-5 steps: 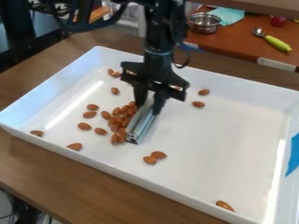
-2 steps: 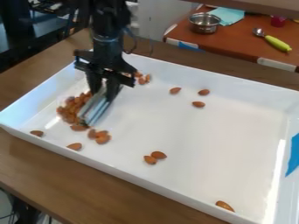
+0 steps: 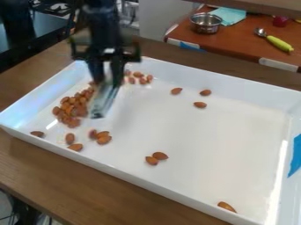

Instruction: Sweep into pile

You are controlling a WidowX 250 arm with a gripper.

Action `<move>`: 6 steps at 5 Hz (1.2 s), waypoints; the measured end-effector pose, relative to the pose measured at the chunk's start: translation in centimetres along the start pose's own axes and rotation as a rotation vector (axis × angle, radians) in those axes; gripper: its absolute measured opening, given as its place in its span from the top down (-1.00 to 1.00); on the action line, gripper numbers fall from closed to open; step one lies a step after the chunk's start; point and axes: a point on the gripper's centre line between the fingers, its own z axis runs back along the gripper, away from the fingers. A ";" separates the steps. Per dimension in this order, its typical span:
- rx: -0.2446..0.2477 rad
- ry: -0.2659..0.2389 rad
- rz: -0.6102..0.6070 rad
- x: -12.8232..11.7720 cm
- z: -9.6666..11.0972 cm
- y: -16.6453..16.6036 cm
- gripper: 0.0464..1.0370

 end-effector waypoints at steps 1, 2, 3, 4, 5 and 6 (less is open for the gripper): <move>0.002 0.006 0.003 -0.7 1.2 -4.1 0.39; 0.027 -0.018 -0.006 -2.3 1.1 -8.2 0.39; 0.034 -0.028 -0.036 -5.0 1.1 -12.6 0.39; 0.027 -0.051 -0.051 -7.1 1.1 -15.5 0.39; 0.047 -0.037 -0.050 -8.3 -0.1 -16.8 0.39; 0.057 -0.053 -0.056 -9.2 -0.8 -18.1 0.39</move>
